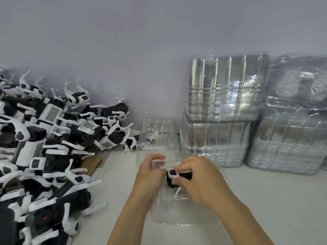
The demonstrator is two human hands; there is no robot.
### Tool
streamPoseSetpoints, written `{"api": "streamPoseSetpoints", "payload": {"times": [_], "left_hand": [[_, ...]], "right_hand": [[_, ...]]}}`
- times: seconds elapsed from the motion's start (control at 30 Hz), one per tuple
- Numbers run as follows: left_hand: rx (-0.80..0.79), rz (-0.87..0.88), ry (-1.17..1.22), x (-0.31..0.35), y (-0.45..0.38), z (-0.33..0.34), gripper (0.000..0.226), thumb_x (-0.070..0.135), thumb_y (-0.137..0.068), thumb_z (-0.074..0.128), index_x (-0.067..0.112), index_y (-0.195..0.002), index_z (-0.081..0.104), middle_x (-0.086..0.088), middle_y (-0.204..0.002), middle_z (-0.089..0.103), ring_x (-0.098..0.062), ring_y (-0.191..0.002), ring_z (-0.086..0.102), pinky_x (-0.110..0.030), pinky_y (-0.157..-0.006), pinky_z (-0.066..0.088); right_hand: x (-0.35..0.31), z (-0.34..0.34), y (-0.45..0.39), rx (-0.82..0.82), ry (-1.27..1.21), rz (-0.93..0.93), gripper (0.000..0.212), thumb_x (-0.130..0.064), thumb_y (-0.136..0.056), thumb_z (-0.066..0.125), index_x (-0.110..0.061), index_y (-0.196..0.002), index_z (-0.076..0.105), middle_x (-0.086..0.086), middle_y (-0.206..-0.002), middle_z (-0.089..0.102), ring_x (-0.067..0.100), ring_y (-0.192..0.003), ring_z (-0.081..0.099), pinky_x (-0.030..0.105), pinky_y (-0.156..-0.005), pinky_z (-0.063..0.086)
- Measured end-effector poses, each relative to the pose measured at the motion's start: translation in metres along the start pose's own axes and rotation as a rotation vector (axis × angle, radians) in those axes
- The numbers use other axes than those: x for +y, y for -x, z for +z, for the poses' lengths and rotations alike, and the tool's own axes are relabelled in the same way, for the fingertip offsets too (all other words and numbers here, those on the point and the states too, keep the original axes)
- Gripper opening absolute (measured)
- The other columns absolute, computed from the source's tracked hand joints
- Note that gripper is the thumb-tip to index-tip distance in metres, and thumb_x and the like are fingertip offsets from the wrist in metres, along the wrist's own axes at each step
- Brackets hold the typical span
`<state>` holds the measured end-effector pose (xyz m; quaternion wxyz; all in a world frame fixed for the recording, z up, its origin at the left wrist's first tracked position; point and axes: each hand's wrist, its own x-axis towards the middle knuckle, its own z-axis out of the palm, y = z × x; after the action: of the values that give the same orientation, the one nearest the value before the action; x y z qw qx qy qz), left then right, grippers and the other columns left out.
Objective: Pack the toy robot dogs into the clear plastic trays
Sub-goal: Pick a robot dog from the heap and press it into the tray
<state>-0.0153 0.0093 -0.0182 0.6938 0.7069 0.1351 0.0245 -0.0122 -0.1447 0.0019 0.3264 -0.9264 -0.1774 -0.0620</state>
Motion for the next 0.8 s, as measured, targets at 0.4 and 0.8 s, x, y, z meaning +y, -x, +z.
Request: {"api": "streamPoseSetpoints", "payload": {"times": [0.4, 0.8], "left_hand": [[0.040, 0.049, -0.071, 0.000, 0.000, -0.001, 0.012, 0.024, -0.096, 0.065, 0.035, -0.100, 0.069, 0.018, -0.101, 0.066, 0.014, -0.081, 0.061, -0.016, -0.068, 0.039], [-0.057, 0.057, -0.105, -0.002, -0.002, -0.003, 0.048, 0.030, -0.070, 0.089, 0.033, -0.110, 0.064, 0.008, -0.117, 0.064, 0.004, -0.109, 0.057, -0.011, -0.069, 0.042]], "right_hand": [[0.044, -0.052, 0.001, 0.091, -0.107, 0.197, 0.016, -0.027, -0.079, 0.084, -0.029, -0.094, 0.080, -0.020, -0.103, 0.066, -0.004, -0.095, 0.058, 0.008, -0.075, 0.035], [0.045, -0.034, -0.005, 0.173, -0.227, 0.301, 0.013, -0.012, -0.079, 0.084, -0.025, -0.079, 0.080, -0.015, -0.095, 0.061, 0.000, -0.080, 0.053, 0.013, -0.072, 0.036]]}}
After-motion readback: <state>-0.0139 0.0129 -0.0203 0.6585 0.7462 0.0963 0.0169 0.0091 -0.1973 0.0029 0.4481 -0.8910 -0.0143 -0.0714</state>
